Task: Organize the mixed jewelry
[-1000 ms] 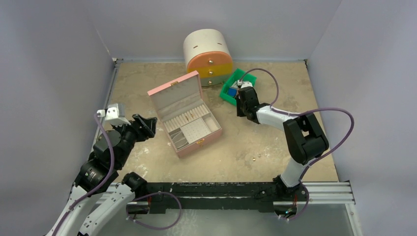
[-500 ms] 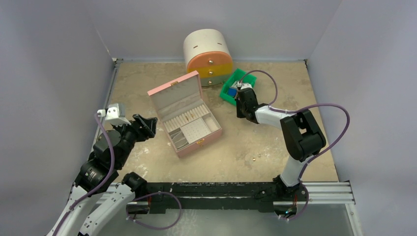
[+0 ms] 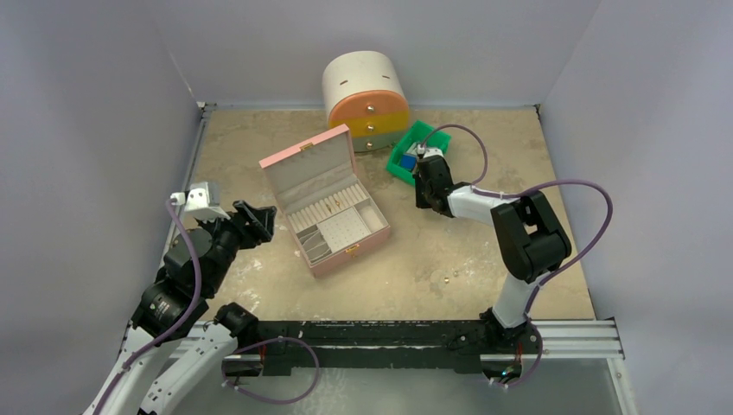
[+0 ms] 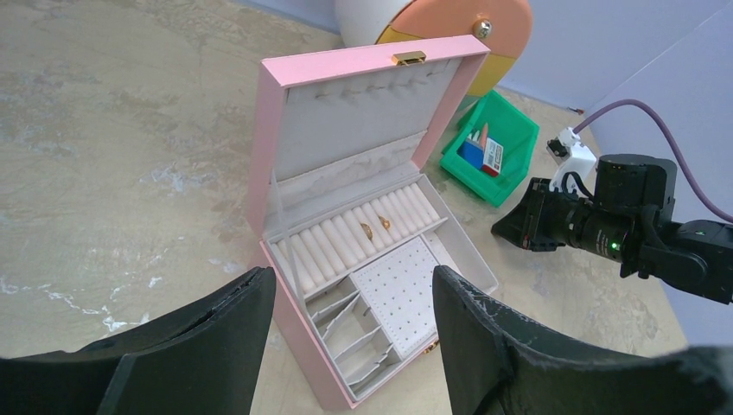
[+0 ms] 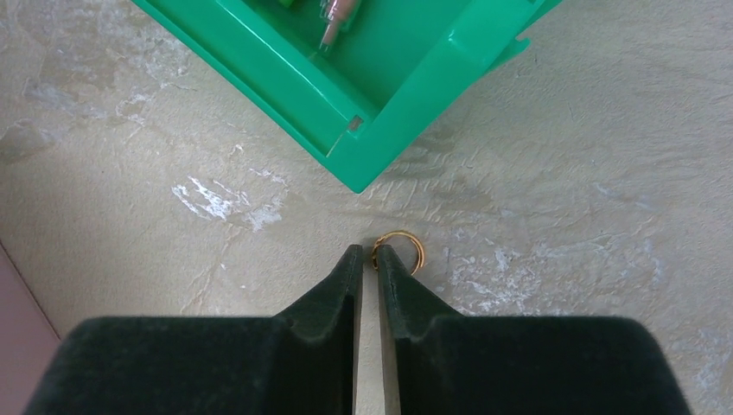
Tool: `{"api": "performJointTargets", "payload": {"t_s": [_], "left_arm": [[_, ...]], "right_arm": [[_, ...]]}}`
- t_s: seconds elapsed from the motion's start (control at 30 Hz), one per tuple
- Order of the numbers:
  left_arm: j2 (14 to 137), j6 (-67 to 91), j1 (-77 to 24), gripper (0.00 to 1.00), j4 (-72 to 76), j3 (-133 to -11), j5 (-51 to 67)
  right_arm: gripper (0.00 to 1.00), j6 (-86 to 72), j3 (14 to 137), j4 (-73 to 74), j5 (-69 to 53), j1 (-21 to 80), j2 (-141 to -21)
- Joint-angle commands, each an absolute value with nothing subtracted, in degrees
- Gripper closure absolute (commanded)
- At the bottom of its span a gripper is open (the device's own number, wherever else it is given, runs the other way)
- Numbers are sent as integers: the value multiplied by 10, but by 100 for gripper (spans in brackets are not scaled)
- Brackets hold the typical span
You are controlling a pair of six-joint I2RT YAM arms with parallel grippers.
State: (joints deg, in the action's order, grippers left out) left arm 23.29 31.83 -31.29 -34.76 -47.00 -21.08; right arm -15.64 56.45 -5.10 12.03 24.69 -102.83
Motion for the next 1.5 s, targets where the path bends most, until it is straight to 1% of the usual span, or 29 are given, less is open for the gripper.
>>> {"api": "performJointTargets", "payload": {"t_s": [0.0,0.13,0.33,0.43,0.67,1.1,1.27,1.47], "left_arm": [[233,308,-308,33,-316,-469,-203],[233,308,-308,33,-316,-468,-202],[232,308,-308,33,-316,-468,-201],[232,308,-308,33,-316,-468,-200],[232,308,-308,33,-316,-468,-199],[229,308,-308,33,-314,-468,-195],[230,308,-308,33,-312,-467,-190],[237,309,-308,33,-308,-467,-171]], "right_arm": [[87,-170,565,-60,120,245,-1031],[92,-174,558,-60,114,245,-1034],[95,-178,548,-60,101,245,-1037],[100,-182,543,-60,90,246,-1037],[100,-187,526,-61,76,245,-1017],[100,-157,490,-50,-8,256,-887],[100,-131,482,-44,-33,291,-825],[100,-58,486,-48,-59,377,-761]]}}
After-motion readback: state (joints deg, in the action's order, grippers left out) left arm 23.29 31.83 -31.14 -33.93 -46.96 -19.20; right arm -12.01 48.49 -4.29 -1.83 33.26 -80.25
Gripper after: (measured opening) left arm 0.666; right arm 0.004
